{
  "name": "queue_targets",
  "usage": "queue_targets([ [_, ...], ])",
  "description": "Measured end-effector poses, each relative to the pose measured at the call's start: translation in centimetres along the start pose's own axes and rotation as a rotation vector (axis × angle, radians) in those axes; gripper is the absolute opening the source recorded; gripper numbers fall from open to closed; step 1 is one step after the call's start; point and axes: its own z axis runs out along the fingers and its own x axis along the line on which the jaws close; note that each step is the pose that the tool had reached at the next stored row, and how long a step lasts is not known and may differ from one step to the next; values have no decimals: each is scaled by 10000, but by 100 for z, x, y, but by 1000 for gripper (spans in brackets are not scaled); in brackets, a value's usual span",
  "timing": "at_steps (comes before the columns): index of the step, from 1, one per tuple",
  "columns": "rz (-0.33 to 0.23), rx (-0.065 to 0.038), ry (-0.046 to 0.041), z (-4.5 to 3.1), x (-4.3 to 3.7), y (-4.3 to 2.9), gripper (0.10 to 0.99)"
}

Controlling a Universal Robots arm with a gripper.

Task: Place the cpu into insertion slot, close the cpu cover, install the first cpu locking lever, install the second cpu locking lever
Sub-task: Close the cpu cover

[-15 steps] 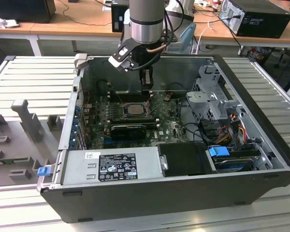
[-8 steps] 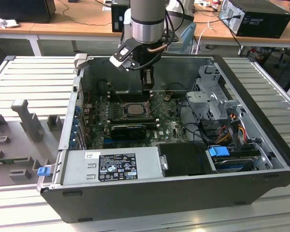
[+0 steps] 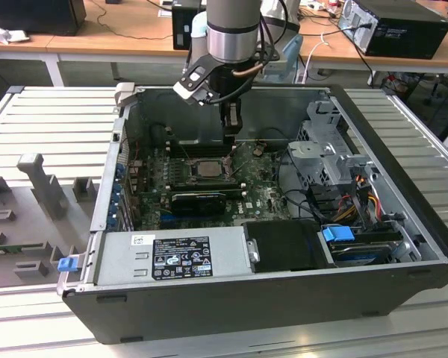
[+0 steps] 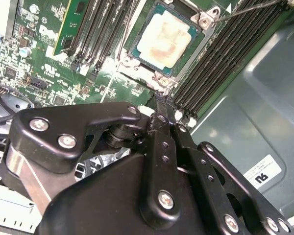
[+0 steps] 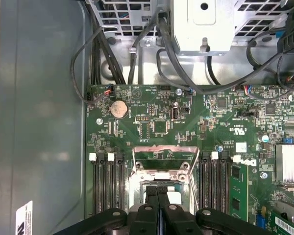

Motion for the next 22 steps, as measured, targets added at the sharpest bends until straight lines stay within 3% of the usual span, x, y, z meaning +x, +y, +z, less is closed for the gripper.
queue_targets([
  [22,0,37,-2,14,3,305,106],
])
